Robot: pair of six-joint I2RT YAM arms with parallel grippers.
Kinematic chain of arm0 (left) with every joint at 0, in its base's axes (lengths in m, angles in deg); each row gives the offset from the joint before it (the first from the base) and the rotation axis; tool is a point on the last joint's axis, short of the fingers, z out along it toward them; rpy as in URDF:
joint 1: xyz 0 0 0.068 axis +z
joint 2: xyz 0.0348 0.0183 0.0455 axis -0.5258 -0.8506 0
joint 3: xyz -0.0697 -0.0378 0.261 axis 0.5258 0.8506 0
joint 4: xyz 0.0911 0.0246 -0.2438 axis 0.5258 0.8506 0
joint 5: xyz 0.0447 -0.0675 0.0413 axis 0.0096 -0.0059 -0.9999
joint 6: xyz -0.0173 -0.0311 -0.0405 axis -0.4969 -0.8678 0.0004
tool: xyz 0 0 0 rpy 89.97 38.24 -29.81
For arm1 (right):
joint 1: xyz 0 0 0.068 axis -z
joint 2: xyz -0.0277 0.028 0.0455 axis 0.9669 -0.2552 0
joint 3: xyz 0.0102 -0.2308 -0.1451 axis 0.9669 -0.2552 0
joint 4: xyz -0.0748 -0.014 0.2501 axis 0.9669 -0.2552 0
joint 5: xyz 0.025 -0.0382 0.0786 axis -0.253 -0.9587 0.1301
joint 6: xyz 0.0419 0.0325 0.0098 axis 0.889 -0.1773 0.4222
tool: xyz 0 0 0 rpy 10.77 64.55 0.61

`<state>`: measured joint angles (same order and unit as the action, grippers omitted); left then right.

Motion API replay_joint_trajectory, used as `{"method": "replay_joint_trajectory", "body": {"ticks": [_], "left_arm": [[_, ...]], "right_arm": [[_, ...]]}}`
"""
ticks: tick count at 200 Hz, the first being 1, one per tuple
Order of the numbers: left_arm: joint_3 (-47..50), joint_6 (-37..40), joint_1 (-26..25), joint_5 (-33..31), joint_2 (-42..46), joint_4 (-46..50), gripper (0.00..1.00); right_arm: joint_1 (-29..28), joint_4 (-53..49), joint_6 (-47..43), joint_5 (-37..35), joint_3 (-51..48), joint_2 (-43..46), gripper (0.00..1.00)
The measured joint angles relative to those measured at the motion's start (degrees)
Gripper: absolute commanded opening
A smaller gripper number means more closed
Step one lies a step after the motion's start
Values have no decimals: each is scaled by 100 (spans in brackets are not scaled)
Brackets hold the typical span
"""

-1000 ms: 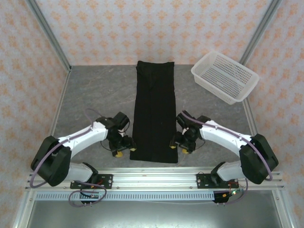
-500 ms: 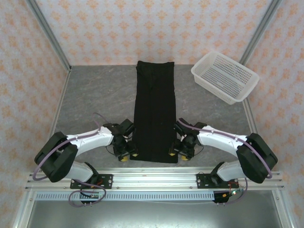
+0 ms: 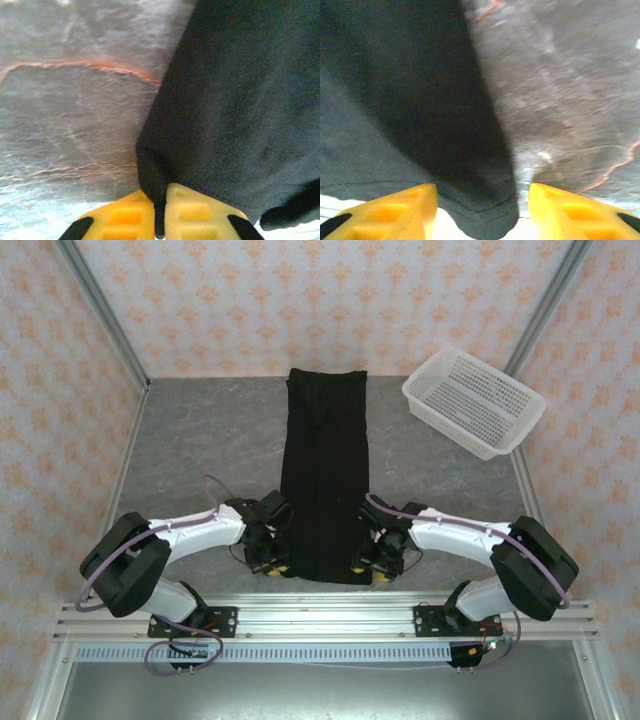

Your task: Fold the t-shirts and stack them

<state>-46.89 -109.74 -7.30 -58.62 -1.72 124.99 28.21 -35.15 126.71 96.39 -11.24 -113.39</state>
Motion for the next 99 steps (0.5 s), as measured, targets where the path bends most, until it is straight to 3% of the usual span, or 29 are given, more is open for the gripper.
{"method": "replay_joint_trajectory", "body": {"ticks": [47, 99], "left_arm": [[24, -4, -37, 17, 13, -361, 0], [293, 22, -37, 11, 404, -210, 0]], "right_arm": [[-160, 114, 175, -4, 105, -310, 37], [-162, -151, 334, -203, 179, -343, 7]]}}
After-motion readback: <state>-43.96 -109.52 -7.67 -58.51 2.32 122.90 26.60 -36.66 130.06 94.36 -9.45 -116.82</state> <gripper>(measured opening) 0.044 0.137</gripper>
